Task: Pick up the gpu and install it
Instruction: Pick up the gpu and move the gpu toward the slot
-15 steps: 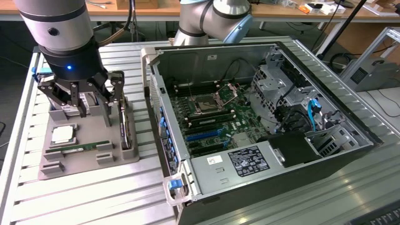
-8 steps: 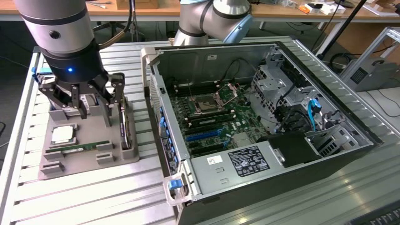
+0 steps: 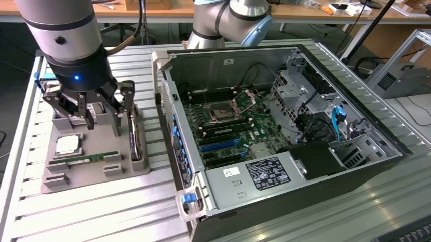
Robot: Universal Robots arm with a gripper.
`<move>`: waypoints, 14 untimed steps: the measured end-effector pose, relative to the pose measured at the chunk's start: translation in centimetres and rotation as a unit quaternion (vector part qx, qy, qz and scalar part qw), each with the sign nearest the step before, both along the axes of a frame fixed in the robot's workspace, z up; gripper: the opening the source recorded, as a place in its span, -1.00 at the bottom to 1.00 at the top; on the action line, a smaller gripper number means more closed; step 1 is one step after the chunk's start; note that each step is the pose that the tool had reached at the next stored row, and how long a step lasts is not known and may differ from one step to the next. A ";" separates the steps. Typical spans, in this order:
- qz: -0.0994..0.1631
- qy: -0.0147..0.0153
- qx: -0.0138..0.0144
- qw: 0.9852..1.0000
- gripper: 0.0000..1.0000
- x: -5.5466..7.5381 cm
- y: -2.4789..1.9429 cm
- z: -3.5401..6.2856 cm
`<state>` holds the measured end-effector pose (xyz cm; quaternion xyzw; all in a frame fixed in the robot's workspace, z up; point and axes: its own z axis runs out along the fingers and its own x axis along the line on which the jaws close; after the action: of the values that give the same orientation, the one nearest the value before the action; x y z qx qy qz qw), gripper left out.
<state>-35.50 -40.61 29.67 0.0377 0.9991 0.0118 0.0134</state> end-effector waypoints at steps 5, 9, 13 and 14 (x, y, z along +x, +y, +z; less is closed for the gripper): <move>0.000 0.000 -0.001 1.000 0.08 0.0 -0.03 -0.23; 0.000 0.000 -0.001 1.000 0.08 0.0 -0.06 -0.42; 0.000 0.000 -0.002 1.000 0.08 0.0 -0.10 -0.65; 0.000 0.000 -0.003 1.000 0.08 0.0 -0.10 -0.69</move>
<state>-35.49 -40.72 28.98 0.0377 0.9992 0.0093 0.0135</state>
